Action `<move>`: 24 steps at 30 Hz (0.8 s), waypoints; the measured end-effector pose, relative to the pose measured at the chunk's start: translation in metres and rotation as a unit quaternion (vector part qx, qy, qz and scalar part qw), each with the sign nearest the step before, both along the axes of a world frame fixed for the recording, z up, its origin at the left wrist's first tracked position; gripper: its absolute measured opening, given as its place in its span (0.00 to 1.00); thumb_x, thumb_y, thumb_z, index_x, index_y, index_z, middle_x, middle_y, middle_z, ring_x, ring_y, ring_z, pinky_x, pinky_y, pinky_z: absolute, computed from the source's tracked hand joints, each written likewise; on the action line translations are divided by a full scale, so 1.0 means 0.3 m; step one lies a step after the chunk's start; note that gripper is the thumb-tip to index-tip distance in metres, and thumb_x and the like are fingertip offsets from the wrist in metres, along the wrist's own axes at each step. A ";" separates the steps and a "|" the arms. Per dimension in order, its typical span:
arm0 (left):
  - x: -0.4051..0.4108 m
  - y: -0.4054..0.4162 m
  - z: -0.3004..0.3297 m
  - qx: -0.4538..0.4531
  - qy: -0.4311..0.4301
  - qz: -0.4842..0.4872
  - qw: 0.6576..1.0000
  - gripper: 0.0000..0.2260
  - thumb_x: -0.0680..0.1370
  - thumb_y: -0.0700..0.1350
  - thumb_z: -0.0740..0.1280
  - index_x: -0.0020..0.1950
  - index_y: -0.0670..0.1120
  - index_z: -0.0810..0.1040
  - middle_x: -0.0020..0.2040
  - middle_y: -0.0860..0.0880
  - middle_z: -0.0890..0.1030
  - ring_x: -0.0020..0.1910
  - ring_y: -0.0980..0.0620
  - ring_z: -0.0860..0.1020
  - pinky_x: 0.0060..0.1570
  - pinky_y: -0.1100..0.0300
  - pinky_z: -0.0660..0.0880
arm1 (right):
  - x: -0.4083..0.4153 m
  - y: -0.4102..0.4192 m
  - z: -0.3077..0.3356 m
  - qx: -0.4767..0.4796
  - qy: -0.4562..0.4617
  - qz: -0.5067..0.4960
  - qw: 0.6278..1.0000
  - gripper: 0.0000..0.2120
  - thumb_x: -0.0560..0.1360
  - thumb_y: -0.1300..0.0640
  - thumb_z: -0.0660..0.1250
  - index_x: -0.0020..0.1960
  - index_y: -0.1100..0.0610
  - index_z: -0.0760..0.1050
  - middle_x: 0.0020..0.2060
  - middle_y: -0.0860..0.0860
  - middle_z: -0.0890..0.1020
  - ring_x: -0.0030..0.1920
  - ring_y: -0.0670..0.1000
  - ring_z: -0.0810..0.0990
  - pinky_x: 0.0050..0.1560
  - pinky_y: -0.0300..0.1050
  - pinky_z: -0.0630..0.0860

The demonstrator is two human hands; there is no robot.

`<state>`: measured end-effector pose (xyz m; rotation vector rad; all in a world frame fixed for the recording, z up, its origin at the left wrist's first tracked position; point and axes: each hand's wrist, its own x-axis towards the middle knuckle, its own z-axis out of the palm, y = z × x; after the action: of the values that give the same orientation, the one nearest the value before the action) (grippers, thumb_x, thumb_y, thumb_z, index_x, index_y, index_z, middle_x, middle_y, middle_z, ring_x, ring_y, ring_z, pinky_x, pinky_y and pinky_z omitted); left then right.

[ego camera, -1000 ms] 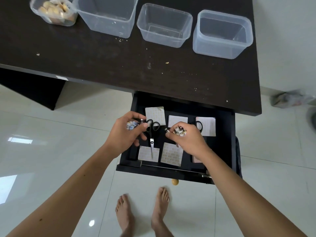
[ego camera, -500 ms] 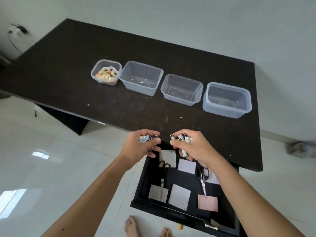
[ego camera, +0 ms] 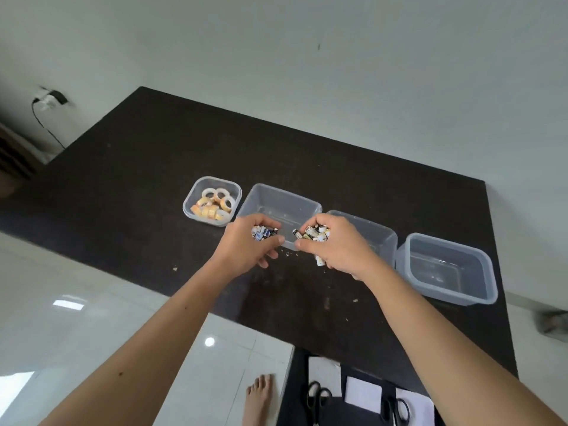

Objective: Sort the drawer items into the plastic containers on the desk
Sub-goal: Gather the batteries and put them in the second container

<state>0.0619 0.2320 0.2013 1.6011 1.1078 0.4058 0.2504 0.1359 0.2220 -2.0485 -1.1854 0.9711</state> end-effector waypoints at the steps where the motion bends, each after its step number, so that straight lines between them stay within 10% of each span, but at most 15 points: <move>1: 0.012 0.046 -0.006 0.002 0.002 -0.005 1.000 0.09 0.77 0.42 0.78 0.56 0.47 0.83 0.45 0.44 0.88 0.37 0.47 0.88 0.31 0.55 0.84 | 0.006 0.043 -0.003 0.001 -0.002 0.001 1.000 0.09 0.73 0.48 0.80 0.50 0.45 0.82 0.43 0.46 0.84 0.33 0.45 0.80 0.30 0.40 0.73; 11: 0.140 0.346 -0.069 0.123 0.079 -0.056 0.988 0.07 0.78 0.46 0.75 0.55 0.52 0.83 0.38 0.48 0.86 0.25 0.56 0.81 0.28 0.62 0.79 | 0.039 0.348 -0.099 -0.014 -0.069 0.017 0.997 0.10 0.75 0.54 0.76 0.54 0.46 0.80 0.47 0.48 0.86 0.40 0.44 0.82 0.31 0.29 0.71; 16: 0.145 0.362 -0.138 0.163 0.086 -0.096 0.978 0.10 0.77 0.45 0.75 0.58 0.53 0.84 0.53 0.55 0.86 0.47 0.55 0.83 0.41 0.72 0.73 | 0.024 0.366 -0.164 -0.001 -0.074 0.026 0.997 0.13 0.76 0.52 0.76 0.59 0.47 0.80 0.50 0.48 0.85 0.47 0.50 0.84 0.38 0.34 0.75; 24: 0.122 0.349 -0.138 0.151 0.053 -0.054 0.986 0.09 0.76 0.41 0.77 0.55 0.48 0.84 0.51 0.56 0.86 0.52 0.60 0.83 0.49 0.76 0.74 | 0.018 0.342 -0.168 0.040 -0.059 0.040 0.997 0.16 0.75 0.61 0.76 0.60 0.47 0.82 0.55 0.48 0.84 0.55 0.48 0.83 0.56 0.40 0.78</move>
<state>0.0984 0.3367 0.1600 1.9600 1.0710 0.4364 0.2557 0.2384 0.1717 -2.0327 -1.3537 0.8353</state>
